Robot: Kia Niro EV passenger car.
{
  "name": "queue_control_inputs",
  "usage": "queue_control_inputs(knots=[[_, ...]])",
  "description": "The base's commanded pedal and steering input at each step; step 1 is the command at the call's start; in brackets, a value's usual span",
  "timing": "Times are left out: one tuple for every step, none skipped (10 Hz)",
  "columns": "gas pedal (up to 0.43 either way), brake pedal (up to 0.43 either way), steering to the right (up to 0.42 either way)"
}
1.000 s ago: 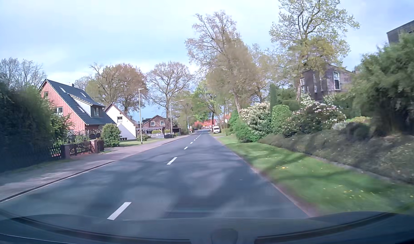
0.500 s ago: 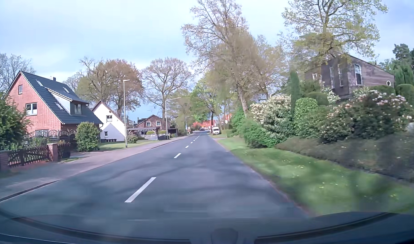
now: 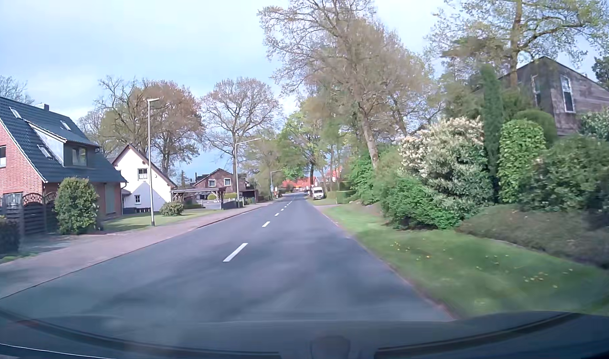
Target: Follow the waypoints while adhering to traffic rules and regulations
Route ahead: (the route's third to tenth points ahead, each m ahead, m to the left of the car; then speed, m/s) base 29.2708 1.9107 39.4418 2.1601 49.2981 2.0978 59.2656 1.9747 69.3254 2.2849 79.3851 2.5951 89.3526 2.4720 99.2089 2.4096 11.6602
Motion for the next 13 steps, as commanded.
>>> queue_control_inputs(knots=[[0.039,0.0,-0.005],[0.039,0.0,-0.005],[0.039,0.0,-0.006],[0.039,0.0,-0.006],[0.039,0.0,-0.005],[0.039,0.0,-0.005],[0.059,0.0,-0.006],[0.059,0.0,-0.011],[0.067,0.0,-0.015],[0.067,0.0,-0.012],[0.067,0.0,-0.008],[0.067,0.0,-0.006],[0.067,0.0,-0.006]])
